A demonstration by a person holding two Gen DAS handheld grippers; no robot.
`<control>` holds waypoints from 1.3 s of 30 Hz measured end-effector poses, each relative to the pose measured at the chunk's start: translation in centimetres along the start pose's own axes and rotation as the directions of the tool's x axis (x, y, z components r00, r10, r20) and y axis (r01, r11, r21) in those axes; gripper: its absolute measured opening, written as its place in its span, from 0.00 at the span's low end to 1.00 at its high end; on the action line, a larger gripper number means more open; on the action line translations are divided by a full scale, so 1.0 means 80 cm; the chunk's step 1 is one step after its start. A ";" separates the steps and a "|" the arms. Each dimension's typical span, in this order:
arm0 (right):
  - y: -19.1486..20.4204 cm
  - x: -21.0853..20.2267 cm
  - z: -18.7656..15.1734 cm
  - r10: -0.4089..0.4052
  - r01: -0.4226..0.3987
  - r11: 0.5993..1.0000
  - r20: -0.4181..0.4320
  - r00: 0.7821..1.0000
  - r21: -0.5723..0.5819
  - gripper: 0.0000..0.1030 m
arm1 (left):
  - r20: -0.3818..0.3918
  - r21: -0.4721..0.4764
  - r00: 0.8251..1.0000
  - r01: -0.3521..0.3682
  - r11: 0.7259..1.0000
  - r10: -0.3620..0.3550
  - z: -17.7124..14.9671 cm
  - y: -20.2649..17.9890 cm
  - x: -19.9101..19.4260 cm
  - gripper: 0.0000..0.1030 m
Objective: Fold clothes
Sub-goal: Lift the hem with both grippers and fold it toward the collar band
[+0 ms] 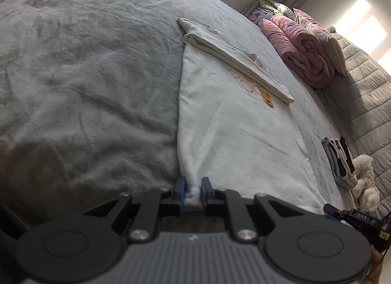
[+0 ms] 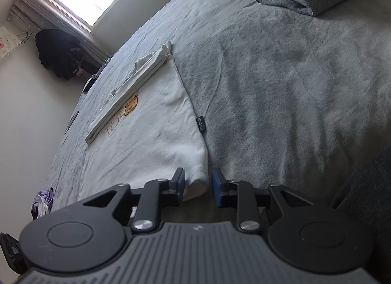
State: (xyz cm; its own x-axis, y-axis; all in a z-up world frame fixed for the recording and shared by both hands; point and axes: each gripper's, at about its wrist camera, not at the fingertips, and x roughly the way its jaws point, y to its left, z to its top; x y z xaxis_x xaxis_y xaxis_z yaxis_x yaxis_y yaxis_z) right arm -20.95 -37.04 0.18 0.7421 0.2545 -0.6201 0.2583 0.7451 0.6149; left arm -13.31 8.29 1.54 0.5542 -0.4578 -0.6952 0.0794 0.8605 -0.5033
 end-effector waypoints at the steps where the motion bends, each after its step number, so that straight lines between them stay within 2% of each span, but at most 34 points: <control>1: 0.000 0.001 -0.001 -0.004 0.004 1.000 0.001 1.000 -0.001 0.20 | 0.002 0.000 1.000 -0.001 1.000 0.001 0.000 0.000 0.000 0.12; 5: 0.001 -0.001 -0.004 -0.005 0.006 1.000 0.009 1.000 -0.004 0.11 | 0.012 -0.002 1.000 -0.005 1.000 0.005 -0.002 0.002 -0.001 0.12; 13: 0.007 -0.013 -0.011 0.011 -0.010 1.000 0.054 0.998 -0.020 0.09 | 0.036 -0.012 0.999 -0.008 1.000 0.008 -0.002 -0.002 -0.013 0.08; 17: 0.014 -0.019 0.010 0.028 -0.025 0.999 0.101 0.995 -0.030 0.09 | 0.048 -0.031 0.999 0.010 0.999 -0.008 0.015 -0.009 -0.023 0.07; 21: 0.036 -0.014 0.045 0.050 -0.040 0.997 0.138 0.989 -0.073 0.09 | 0.093 -0.018 0.996 0.001 1.000 0.001 0.042 -0.026 -0.025 0.07; 28: 0.072 0.033 0.103 0.050 -0.028 0.989 0.147 0.988 -0.147 0.09 | 0.134 -0.030 0.991 -0.019 0.999 0.023 0.094 -0.043 0.000 0.07; 35: 0.081 0.104 0.142 -0.019 0.036 0.984 0.096 0.995 -0.174 0.09 | 0.137 -0.061 0.986 -0.086 0.994 0.094 0.146 -0.050 0.054 0.07; 39: 0.077 0.136 0.156 -0.071 0.081 0.980 0.063 0.996 -0.180 0.09 | 0.134 -0.106 0.985 -0.094 0.990 0.108 0.164 -0.043 0.086 0.07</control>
State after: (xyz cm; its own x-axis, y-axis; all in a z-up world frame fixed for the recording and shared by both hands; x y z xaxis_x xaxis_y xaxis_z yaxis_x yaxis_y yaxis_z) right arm -3.53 -37.37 3.28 0.7590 0.1618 -0.6306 0.2023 0.8620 0.4648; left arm 1.06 5.12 5.21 0.6656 -0.3284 -0.6702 -0.0615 0.8708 -0.4877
